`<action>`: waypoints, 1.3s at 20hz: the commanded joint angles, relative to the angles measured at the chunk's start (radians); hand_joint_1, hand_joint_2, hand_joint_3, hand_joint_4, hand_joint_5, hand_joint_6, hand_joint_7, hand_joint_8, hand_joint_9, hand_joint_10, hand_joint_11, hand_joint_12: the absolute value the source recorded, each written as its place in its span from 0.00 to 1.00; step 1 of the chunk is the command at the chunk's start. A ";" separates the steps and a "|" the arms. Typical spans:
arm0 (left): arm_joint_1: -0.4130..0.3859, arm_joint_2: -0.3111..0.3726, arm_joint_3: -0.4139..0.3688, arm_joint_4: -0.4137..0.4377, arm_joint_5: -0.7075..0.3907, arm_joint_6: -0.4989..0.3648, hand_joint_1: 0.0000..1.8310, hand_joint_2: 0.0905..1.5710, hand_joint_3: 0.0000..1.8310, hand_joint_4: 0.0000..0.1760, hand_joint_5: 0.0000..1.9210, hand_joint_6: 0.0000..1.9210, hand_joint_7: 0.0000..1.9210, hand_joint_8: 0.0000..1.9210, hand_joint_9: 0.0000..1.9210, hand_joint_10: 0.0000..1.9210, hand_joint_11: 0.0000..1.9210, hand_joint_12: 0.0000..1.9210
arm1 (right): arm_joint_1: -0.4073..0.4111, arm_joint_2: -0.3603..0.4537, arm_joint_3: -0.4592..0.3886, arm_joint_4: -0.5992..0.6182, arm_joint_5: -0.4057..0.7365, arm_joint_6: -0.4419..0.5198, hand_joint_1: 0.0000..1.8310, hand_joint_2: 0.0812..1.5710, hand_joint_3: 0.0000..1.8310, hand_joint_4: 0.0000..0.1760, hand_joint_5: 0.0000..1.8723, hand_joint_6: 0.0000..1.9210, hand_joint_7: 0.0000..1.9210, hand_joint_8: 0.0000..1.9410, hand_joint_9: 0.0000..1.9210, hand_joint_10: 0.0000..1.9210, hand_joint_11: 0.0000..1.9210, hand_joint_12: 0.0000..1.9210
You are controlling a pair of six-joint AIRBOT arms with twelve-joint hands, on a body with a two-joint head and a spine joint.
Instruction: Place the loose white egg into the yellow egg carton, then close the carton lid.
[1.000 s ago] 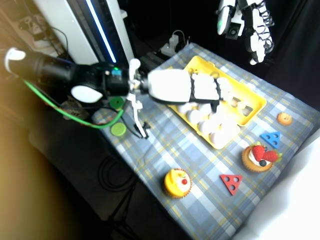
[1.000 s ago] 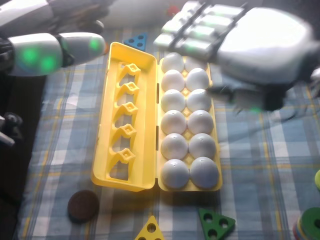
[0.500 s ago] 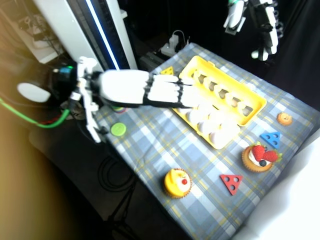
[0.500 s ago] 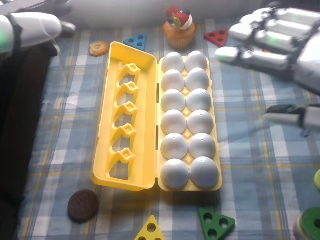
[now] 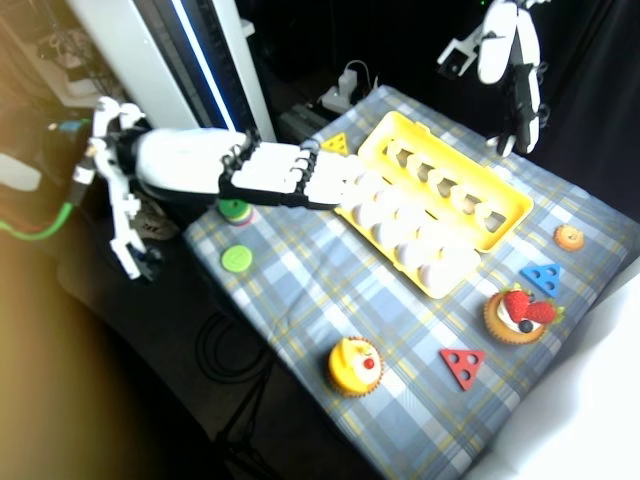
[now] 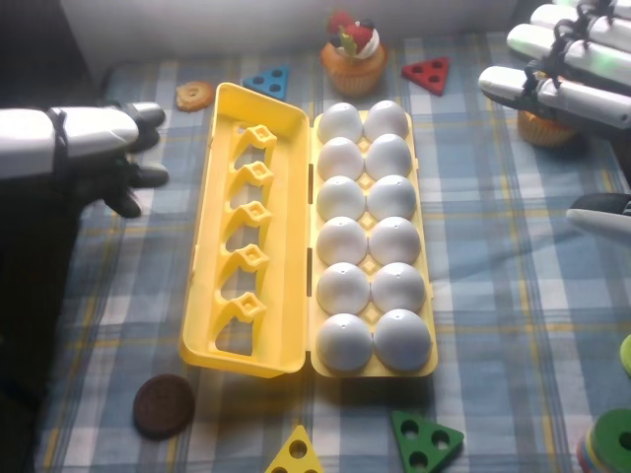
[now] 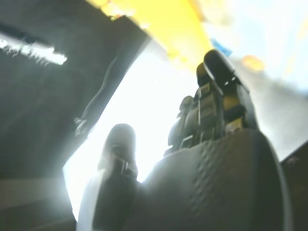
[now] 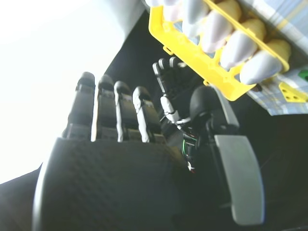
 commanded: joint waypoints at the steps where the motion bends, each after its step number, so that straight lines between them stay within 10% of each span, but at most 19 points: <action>1: 0.008 -0.012 0.006 -0.031 -0.119 -0.025 0.00 0.88 0.00 0.00 0.00 0.00 0.00 0.00 0.16 0.08 0.07 0.70 | 0.006 0.007 -0.003 0.003 0.132 -0.002 0.10 0.82 0.00 0.50 0.00 0.00 0.00 0.00 0.00 0.00 0.00 0.00; 4: 0.036 -0.029 0.006 -0.013 -0.146 -0.064 0.00 0.85 0.00 0.00 0.00 0.00 0.00 0.00 0.20 0.05 0.11 0.68 | 0.006 0.013 -0.005 0.004 0.135 -0.002 0.15 0.82 0.00 0.61 0.00 0.00 0.00 0.00 0.00 0.00 0.00 0.00; 7: 0.036 -0.038 -0.001 0.032 -0.169 -0.105 0.00 0.85 0.00 0.00 0.00 0.00 0.00 0.00 0.20 0.05 0.13 0.68 | 0.006 0.021 -0.008 0.004 0.150 -0.002 0.21 0.83 0.00 0.51 0.00 0.00 0.00 0.00 0.00 0.00 0.00 0.00; 10: 0.036 -0.040 -0.014 0.042 -0.229 -0.119 0.08 0.80 0.00 0.00 0.00 0.00 0.00 0.00 0.19 0.03 0.09 0.70 | 0.006 0.025 -0.008 0.014 0.159 -0.002 0.27 0.85 0.01 0.71 0.00 0.00 0.00 0.00 0.00 0.00 0.00 0.00; 19: -0.025 -0.044 -0.053 0.045 -0.362 -0.048 0.11 0.80 0.01 0.37 0.00 0.00 0.00 0.00 0.19 0.01 0.00 0.74 | -0.012 0.047 -0.025 0.062 0.209 -0.047 0.23 0.88 0.00 0.34 0.00 0.00 0.00 0.00 0.00 0.00 0.00 0.10; 26: -0.219 -0.206 0.070 0.355 -0.204 -0.250 0.03 0.81 0.00 0.13 0.00 0.00 0.00 0.00 0.15 0.00 0.00 0.66 | -0.019 0.067 -0.031 0.067 0.226 -0.052 0.24 0.87 0.00 0.28 0.00 0.00 0.00 0.00 0.01 0.01 0.00 0.42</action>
